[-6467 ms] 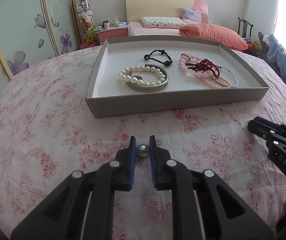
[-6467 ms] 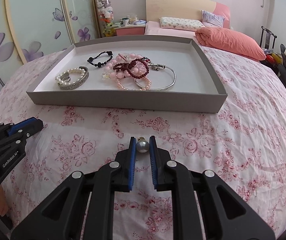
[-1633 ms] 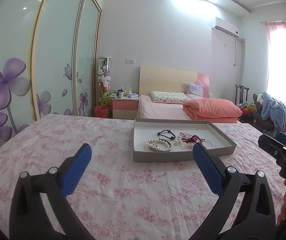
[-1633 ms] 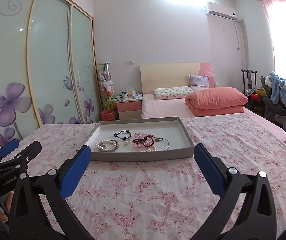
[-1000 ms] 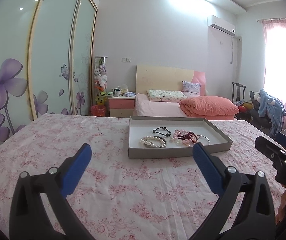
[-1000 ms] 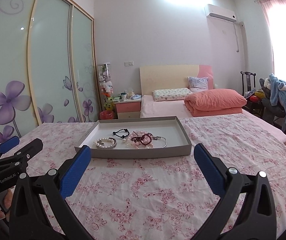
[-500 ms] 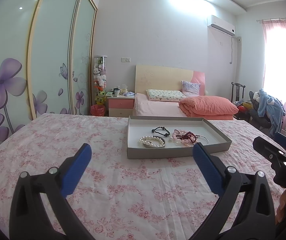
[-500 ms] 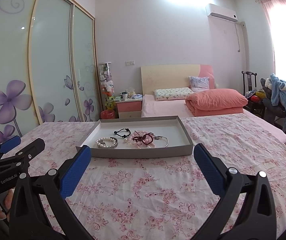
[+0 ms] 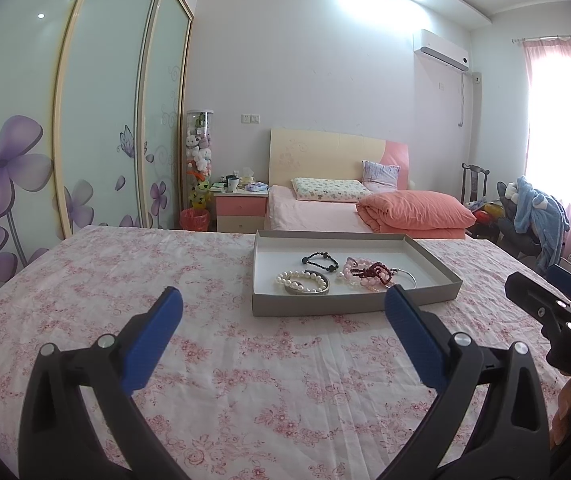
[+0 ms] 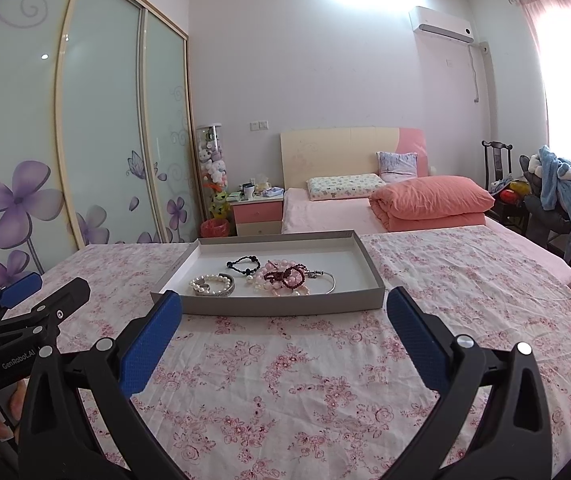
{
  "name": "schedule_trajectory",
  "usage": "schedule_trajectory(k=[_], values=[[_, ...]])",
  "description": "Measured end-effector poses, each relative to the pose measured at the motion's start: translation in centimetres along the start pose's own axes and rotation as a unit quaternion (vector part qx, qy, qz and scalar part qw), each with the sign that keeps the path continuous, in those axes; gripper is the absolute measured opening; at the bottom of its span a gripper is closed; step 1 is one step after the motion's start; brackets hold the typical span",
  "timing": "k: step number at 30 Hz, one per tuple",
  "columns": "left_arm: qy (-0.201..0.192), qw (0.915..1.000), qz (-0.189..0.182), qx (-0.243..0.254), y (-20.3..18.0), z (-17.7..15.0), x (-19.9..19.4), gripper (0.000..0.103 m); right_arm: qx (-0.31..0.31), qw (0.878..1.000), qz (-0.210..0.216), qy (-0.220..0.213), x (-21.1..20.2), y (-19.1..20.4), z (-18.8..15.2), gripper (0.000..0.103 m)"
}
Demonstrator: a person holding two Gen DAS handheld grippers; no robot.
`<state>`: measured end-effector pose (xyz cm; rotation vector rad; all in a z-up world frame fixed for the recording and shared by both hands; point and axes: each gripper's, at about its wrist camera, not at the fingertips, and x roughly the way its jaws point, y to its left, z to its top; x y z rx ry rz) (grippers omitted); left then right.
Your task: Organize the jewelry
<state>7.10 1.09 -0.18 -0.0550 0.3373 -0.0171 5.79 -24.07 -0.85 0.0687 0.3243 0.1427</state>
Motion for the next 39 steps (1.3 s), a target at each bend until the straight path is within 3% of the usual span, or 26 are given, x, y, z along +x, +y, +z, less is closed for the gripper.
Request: schedule_trajectory(k=[39], values=[[0.007, 1.0, -0.001, -0.002, -0.53, -0.32, 0.13, 0.099, 0.001, 1.0, 0.0, 0.001, -0.05, -0.06, 0.05, 0.101]])
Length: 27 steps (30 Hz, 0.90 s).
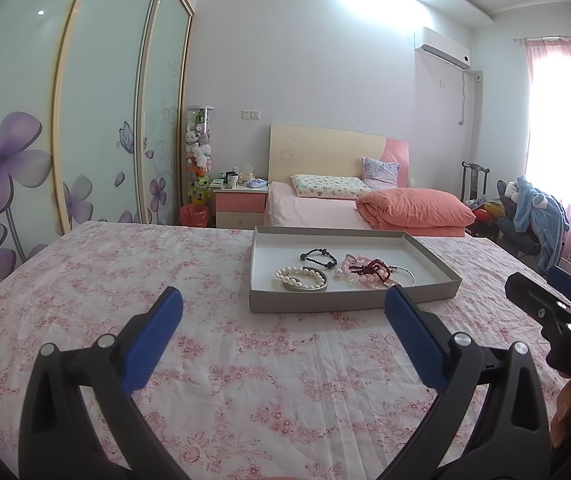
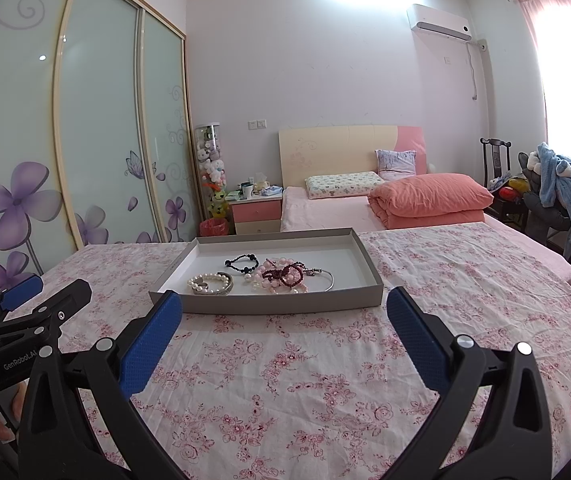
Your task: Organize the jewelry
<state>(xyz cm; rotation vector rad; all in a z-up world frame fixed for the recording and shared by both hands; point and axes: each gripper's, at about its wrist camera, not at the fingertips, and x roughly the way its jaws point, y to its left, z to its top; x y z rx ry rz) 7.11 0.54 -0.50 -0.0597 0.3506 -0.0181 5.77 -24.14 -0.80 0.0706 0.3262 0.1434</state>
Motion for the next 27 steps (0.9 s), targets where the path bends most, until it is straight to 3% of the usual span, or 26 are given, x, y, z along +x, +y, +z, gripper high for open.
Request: schedule_trajectory(k=[27], values=[[0.002, 1.0, -0.003, -0.001, -0.5, -0.25, -0.18, 0.099, 0.001, 1.0, 0.0, -0.001, -0.04, -0.07, 0.1, 0.101]])
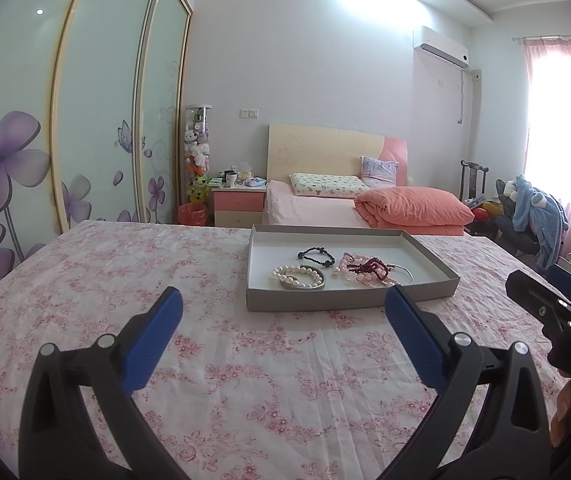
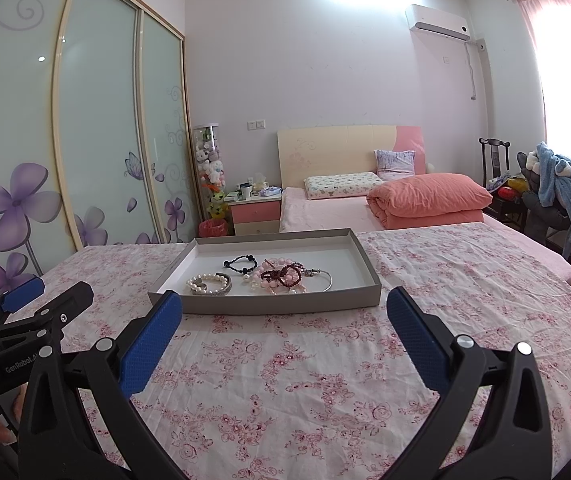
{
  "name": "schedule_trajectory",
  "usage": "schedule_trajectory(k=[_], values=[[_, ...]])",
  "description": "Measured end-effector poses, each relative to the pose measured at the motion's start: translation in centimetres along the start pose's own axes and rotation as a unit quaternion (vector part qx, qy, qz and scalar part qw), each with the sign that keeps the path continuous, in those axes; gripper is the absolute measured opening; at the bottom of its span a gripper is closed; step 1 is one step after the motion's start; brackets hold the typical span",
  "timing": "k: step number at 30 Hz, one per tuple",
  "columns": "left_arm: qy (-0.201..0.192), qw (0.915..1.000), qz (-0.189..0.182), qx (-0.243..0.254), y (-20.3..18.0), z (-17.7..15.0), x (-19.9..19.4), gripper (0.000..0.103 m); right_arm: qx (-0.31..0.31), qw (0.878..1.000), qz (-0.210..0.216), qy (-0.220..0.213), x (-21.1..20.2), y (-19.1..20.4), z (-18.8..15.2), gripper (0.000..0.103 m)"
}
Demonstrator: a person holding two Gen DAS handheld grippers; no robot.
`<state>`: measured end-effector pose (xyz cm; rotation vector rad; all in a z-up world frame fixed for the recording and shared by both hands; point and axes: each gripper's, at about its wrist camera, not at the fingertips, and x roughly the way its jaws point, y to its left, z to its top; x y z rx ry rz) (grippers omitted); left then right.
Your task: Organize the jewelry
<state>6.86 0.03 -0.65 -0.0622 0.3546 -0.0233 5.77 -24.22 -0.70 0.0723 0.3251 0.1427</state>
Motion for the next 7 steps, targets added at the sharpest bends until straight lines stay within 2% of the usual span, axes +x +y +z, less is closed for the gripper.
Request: schedule_trajectory(k=[7], values=[[0.003, 1.0, -0.002, 0.0, 0.04, 0.08, 0.18, 0.099, 0.0, 1.0, 0.0, 0.0, 0.0, -0.03, -0.04, 0.101]])
